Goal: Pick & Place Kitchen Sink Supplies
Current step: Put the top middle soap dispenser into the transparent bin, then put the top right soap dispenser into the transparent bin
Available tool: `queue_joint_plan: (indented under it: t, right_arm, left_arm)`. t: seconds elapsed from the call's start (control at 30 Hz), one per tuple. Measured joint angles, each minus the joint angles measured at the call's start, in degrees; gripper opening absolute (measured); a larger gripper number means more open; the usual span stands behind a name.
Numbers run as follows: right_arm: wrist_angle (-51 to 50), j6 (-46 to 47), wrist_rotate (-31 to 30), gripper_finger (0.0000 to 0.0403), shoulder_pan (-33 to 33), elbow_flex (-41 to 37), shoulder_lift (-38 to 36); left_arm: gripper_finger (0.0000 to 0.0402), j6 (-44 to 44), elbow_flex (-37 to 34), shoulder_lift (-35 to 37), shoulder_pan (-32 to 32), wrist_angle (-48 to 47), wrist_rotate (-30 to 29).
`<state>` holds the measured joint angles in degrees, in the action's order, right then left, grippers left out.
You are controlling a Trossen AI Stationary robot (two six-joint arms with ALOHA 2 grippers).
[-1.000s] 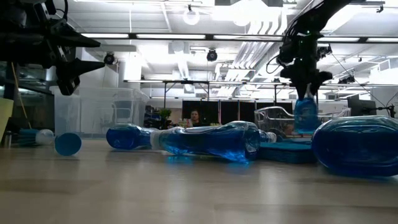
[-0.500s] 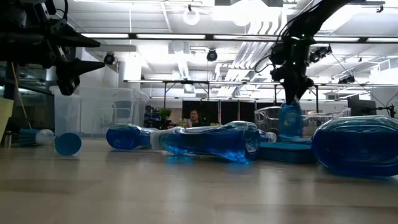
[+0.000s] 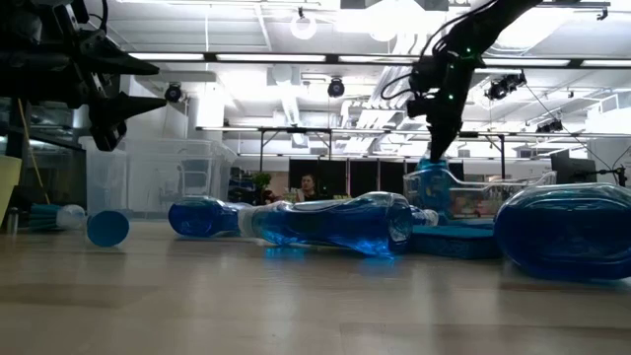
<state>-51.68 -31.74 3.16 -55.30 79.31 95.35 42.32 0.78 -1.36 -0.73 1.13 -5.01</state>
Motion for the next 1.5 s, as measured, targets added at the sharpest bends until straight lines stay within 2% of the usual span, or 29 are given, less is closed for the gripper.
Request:
queue_joint_plan:
  t: [0.47, 0.97, 1.17, 1.5]
  right_arm:
    - [-0.2, -0.4, -3.2, 0.018, 0.3, 0.1, 3.9]
    - [-2.6, 4.9, -6.6, 0.0267, 0.3, 1.3, 3.9]
    - [-7.9, 6.1, -6.5, 0.0272, 0.3, 5.5, 3.8]
    - [-17.8, 8.5, -5.9, 0.0272, 0.3, 17.6, 3.8]
  left_arm:
    - [0.0197, 0.0, 0.0, 0.0, 0.0, 0.0, 0.0]
    - [0.0197, 0.0, 0.0, 0.0, 0.0, 0.0, 0.0]
    - [0.0197, 0.0, 0.0, 0.0, 0.0, 0.0, 0.0]
    - [0.0197, 0.0, 0.0, 0.0, 0.0, 0.0, 0.0]
